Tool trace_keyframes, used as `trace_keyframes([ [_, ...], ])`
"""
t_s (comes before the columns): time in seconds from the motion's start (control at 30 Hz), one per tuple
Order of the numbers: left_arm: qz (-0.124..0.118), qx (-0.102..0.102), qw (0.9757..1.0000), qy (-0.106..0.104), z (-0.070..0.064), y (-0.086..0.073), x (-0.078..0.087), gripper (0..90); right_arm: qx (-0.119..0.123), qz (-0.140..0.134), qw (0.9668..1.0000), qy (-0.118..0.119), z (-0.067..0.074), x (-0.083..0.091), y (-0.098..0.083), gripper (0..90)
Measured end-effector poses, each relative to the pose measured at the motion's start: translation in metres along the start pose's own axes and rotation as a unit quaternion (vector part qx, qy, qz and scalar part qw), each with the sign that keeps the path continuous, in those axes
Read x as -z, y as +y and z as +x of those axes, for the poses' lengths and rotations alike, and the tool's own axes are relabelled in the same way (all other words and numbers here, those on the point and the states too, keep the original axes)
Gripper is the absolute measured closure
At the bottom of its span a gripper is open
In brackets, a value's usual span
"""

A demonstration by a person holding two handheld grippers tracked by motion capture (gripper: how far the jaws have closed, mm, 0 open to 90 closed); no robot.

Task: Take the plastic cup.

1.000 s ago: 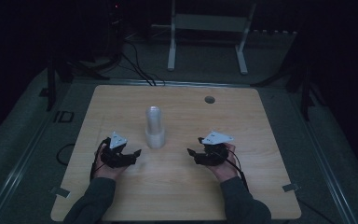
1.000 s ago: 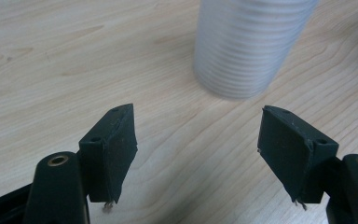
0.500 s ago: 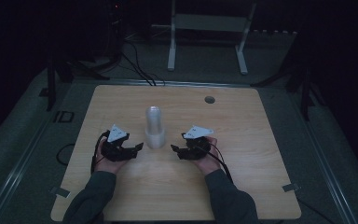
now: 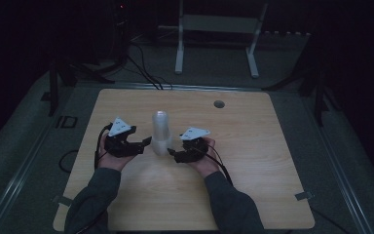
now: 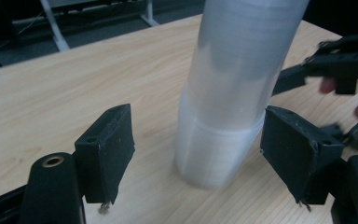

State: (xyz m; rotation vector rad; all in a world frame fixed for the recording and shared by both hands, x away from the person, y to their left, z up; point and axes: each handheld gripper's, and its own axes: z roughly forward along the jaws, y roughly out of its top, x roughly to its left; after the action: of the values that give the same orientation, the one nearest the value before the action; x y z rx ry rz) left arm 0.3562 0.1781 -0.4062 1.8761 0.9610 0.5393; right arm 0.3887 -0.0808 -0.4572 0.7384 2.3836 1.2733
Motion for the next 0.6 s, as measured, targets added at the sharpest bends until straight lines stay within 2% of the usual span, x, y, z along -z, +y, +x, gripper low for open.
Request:
trace_keyframes([
  [0.3,-0.005,-0.013,0.9998,-0.014,-0.004,0.019,-0.007,24.3,-0.001,-0.012,0.9999,0.012,0.002,-0.017,0.007,21.7],
  [0.6,-0.006,-0.022,0.9995,-0.02,-0.008,0.028,-0.015,23.7,-0.004,-0.016,0.9997,0.015,0.002,-0.026,0.01,20.5],
])
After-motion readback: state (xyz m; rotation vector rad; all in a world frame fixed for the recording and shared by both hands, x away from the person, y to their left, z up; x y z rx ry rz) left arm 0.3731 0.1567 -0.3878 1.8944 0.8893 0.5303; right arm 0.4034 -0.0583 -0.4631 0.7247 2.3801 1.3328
